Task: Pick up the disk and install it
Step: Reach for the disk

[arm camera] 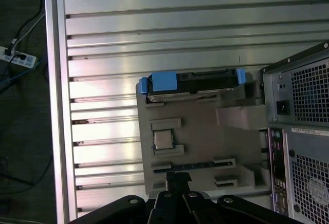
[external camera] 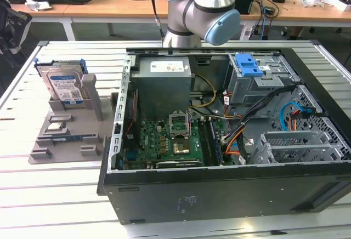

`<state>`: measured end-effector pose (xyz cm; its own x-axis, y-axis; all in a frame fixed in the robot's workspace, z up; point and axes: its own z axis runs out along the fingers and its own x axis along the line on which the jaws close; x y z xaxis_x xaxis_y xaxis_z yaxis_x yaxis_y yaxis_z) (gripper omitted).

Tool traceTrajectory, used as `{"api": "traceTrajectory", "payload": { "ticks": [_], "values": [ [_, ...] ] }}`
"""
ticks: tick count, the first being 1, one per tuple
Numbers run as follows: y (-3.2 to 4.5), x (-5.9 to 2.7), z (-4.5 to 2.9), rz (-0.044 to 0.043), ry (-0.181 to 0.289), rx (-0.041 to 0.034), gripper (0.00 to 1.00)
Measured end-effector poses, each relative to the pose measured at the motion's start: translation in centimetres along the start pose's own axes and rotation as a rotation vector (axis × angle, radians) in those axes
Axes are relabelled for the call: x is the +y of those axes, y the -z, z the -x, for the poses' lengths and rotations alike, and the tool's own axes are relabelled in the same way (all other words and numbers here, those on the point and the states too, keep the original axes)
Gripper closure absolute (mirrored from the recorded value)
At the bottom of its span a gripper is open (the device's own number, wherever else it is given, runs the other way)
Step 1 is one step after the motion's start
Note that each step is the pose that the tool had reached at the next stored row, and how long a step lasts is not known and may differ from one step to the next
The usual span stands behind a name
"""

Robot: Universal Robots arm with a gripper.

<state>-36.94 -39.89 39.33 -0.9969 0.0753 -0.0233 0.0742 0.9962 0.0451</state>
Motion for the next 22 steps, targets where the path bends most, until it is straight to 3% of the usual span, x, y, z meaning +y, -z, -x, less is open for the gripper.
{"api": "traceTrajectory", "payload": {
  "ticks": [22],
  "values": [
    [0.06, -0.16, -2.55, 0.0001, 0.0, -0.0001, 0.89]
  ]
}}
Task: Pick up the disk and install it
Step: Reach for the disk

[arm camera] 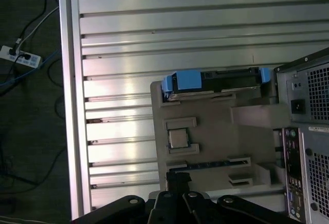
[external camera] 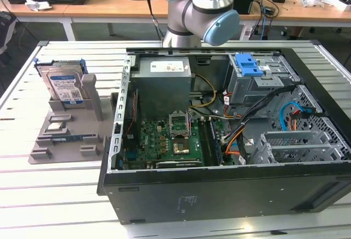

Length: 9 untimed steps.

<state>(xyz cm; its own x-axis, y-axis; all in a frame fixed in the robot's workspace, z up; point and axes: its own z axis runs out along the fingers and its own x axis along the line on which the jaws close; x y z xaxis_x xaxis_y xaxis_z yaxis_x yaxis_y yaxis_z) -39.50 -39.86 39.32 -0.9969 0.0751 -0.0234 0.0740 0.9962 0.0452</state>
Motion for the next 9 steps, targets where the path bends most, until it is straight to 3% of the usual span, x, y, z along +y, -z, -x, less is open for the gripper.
{"api": "traceTrajectory", "payload": {
  "ticks": [9],
  "values": [
    [-0.2, 2.97, 0.09, -0.0124, 0.0, -0.0008, 0.89]
  ]
}}
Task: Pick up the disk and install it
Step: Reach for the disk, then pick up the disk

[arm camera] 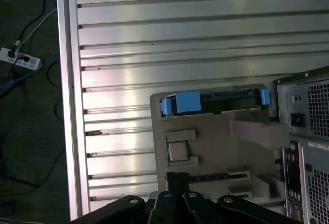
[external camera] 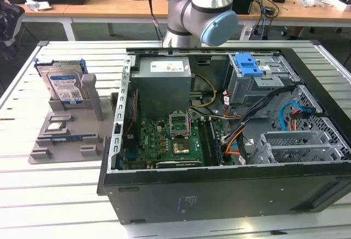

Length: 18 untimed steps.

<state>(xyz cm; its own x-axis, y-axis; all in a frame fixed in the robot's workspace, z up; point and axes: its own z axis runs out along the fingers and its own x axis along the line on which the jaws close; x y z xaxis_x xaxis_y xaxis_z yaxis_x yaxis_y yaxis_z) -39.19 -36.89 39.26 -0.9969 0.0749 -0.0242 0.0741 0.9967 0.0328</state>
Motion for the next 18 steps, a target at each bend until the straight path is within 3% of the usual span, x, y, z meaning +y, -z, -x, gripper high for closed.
{"api": "traceTrajectory", "payload": {
  "ticks": [6, 18],
  "values": [
    [-0.07, 1.29, 0.03, -0.0047, 0.0, -0.0004, 0.89],
    [-0.07, 1.33, 0.05, -0.0047, 0.0, -0.0003, 0.89]
  ]
}}
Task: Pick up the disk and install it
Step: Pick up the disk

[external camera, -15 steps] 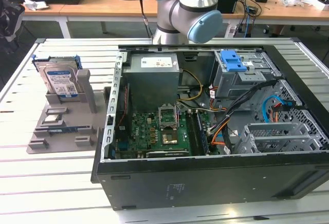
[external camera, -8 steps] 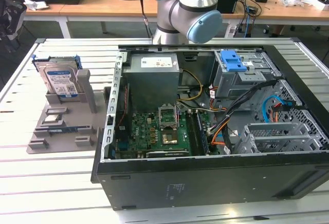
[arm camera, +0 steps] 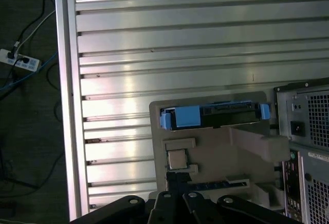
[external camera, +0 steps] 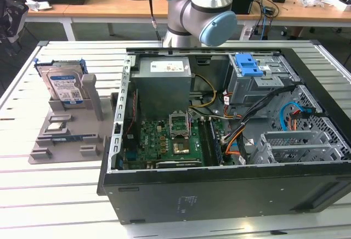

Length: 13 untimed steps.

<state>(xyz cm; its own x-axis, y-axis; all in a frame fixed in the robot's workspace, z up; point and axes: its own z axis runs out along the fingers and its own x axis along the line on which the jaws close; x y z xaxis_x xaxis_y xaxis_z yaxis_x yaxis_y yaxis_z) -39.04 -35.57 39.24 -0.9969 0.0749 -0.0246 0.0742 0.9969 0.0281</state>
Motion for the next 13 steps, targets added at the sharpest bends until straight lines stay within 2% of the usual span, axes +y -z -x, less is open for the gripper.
{"api": "traceTrajectory", "payload": {
  "ticks": [4, 5, 7, 13],
  "values": [
    [0.0, 0.0, 0.0, 0.0003, 0.014, 0.0003, 0.89],
    [0.0, 0.0, 0.0, 0.0013, 0.056, 0.0016, 0.89],
    [0.0, 0.0, 0.0, 0.0025, 0.101, 0.0028, 0.89],
    [0.0, 0.0, 0.0, 0.0041, 0.17, 0.0048, 0.89]
  ]
}}
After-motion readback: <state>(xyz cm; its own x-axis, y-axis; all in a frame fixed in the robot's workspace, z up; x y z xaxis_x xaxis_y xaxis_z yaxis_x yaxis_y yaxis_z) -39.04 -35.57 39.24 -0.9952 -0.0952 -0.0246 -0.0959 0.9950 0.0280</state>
